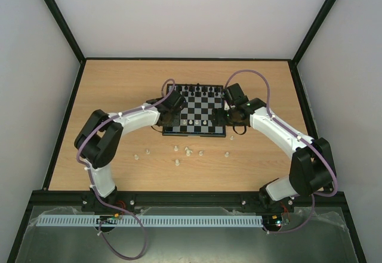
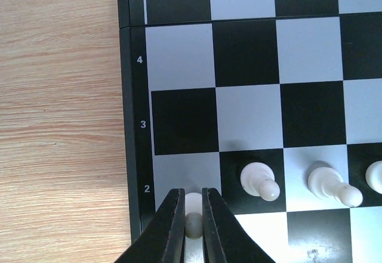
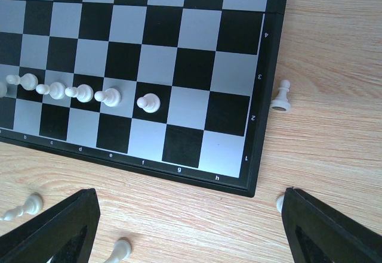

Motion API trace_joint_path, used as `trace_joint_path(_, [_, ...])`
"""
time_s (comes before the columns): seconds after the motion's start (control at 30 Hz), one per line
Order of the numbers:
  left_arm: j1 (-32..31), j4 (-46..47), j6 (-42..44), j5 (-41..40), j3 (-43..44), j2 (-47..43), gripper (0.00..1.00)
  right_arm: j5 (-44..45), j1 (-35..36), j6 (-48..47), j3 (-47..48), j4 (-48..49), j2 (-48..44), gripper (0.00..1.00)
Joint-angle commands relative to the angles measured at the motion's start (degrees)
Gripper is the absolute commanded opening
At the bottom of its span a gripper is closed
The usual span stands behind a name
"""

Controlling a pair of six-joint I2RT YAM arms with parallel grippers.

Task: Set up the chess pieces on the board
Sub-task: Place the chess piece on the chessboard, then pick up the chess piece at the center of the board.

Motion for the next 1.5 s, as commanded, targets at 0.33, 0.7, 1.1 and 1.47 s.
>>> trace_joint_path(0.33, [-0.11, -0.9, 0.45, -1.55, 2.46, 2.28, 0.1, 0.51, -0.22, -0.35, -0.83, -1.28, -1.08, 0.84])
trace_joint_path(0.7, [0.27, -0.61, 0.57, -2.49, 3.14, 2.83, 0.11, 0.72, -0.22, -0.38, -0.97, -1.33, -1.3, 0.84])
trace_joint_path(1.1, [0.33, -0.45, 0.46, -3.16, 2.99, 1.54, 0.29, 0.58, -0.22, -0.29, -1.1, -1.28, -1.25, 0.84])
trace_joint_path(1.47, [0.28, -0.53, 0.89, -1.97, 0.51, -5.51, 0.37, 1.03, -0.22, -0.21, -1.23, -1.23, -0.6, 0.84])
